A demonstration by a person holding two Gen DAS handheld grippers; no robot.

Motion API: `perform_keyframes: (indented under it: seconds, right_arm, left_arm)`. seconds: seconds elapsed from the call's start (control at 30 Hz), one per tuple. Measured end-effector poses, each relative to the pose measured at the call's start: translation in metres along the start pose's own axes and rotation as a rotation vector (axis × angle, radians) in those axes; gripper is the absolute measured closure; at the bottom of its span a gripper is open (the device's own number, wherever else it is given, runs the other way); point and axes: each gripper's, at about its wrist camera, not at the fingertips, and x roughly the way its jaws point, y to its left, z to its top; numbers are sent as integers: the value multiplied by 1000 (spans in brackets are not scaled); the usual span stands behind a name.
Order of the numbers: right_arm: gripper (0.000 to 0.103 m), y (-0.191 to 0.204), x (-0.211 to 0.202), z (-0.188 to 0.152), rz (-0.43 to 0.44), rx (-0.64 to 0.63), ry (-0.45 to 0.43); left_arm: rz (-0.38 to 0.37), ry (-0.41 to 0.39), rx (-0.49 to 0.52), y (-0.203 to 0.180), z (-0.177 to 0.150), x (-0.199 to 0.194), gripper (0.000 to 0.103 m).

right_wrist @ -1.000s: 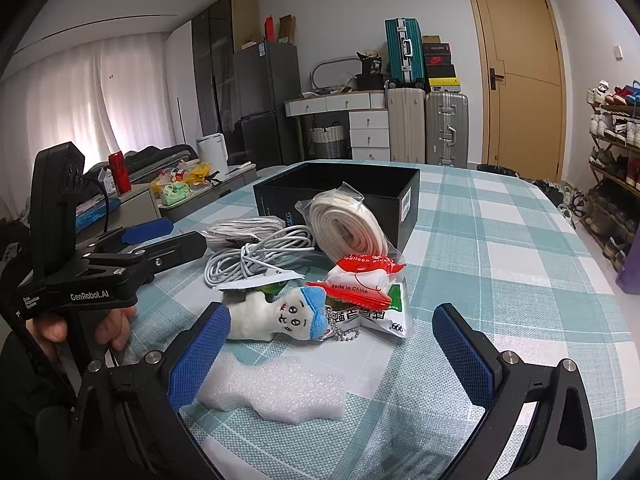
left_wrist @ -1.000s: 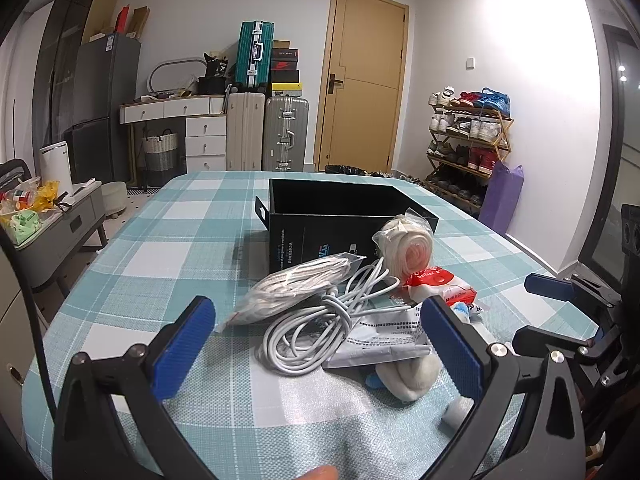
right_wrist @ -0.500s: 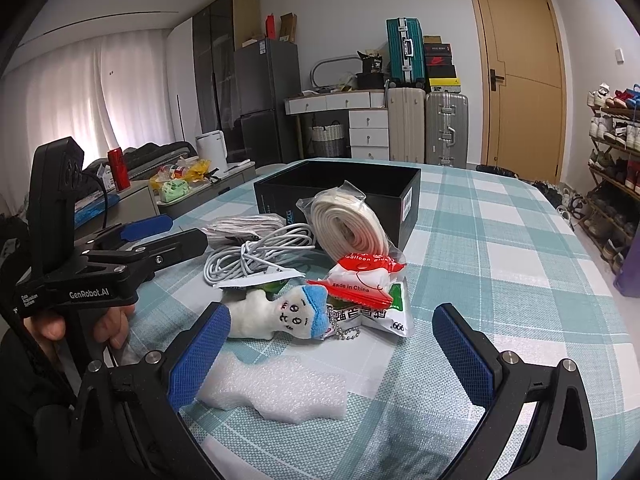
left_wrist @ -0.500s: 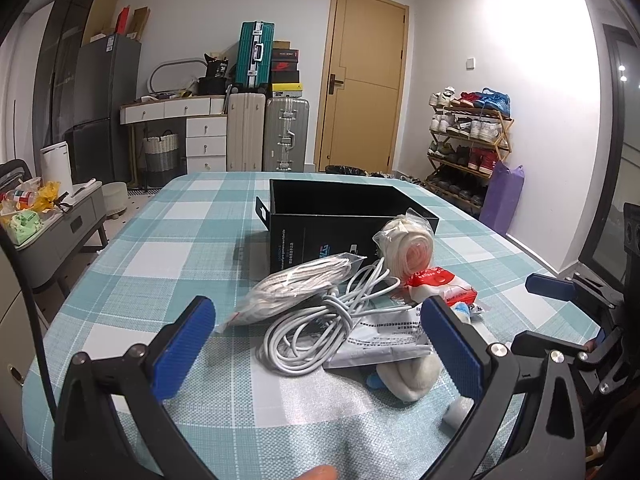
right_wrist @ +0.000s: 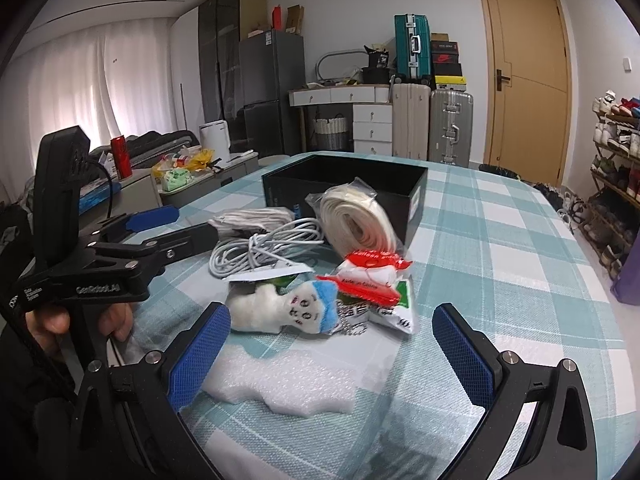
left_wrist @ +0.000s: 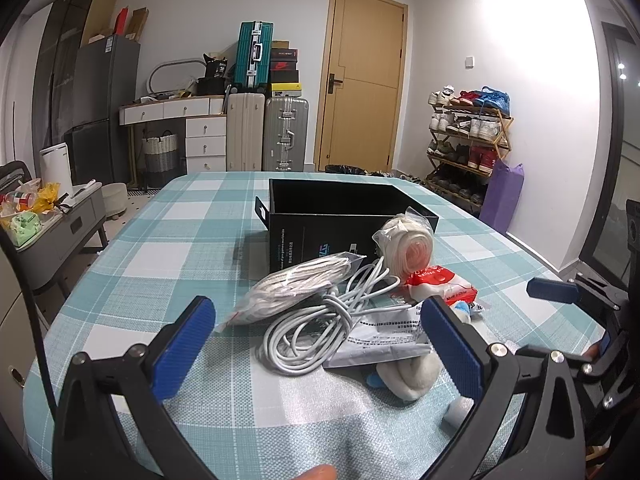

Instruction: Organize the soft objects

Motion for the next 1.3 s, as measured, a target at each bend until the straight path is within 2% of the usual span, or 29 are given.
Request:
perform_keyframes:
  seconds: [0.4, 0.67, 0.9, 0.97, 1.03, 1.3]
  right_arm:
    - [0, 17, 10, -12, 37, -24, 89]
    - [0, 28, 19, -21, 25, -54, 133]
    - [0, 23, 25, -24, 35, -8, 177]
    - [1, 21, 27, -25, 34, -4, 182]
    - [10, 21, 26, -24, 41, -9, 181]
    - [11, 18, 17, -20, 36, -18, 135]
  left_arm:
    - [-2, -1, 0, -1, -1, 0, 0]
    - [-1, 0, 3, 0, 0, 0, 0]
    - [-3, 2, 5, -1, -2, 2, 0]
    - [-3, 2, 7, -1, -2, 2, 0]
    - [-4, 3, 8, -1, -3, 2, 0]
    - [-4, 42, 61, -11, -2, 5, 0]
